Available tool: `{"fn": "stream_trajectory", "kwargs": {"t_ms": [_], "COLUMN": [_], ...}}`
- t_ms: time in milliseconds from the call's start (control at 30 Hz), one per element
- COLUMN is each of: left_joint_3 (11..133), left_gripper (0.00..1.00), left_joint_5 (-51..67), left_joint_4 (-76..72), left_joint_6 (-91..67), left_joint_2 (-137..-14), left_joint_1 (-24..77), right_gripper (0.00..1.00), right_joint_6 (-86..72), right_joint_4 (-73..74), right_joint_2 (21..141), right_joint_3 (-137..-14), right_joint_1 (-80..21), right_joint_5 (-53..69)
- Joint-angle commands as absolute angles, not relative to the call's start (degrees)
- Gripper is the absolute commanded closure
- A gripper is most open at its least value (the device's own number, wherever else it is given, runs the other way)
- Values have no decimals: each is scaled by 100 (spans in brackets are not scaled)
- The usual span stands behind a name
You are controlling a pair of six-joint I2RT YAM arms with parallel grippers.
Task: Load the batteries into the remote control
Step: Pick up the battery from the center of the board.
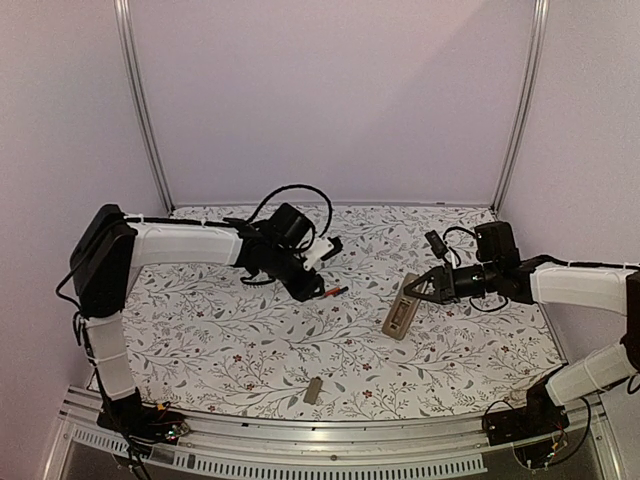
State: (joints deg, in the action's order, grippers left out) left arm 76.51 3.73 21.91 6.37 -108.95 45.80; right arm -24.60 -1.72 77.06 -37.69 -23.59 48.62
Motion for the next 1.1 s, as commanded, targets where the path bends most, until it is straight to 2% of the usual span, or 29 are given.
{"fn": "stream_trajectory", "kwargs": {"t_ms": [0,400,1067], "left_joint_3": [8226,8967,9561], "left_gripper": [54,66,68], "left_joint_5": [466,498,630], "left_joint_4": [2682,2918,3049], "left_joint_6": [1141,1565,1868], "left_joint_2": [-11424,-12279,-12936], "left_joint_1": [4501,4447,4271], "right_gripper": [100,100,100], "right_joint_6": [-2261,-2301,-2355], "right_joint_4": [-241,-247,-300], "right_joint_2": [7539,7707,7830], "right_joint_3": [-3705,-3749,-3788], "right_joint_1": [-2354,-2353,-2350], "right_joint_5": [4834,4844,4936]}}
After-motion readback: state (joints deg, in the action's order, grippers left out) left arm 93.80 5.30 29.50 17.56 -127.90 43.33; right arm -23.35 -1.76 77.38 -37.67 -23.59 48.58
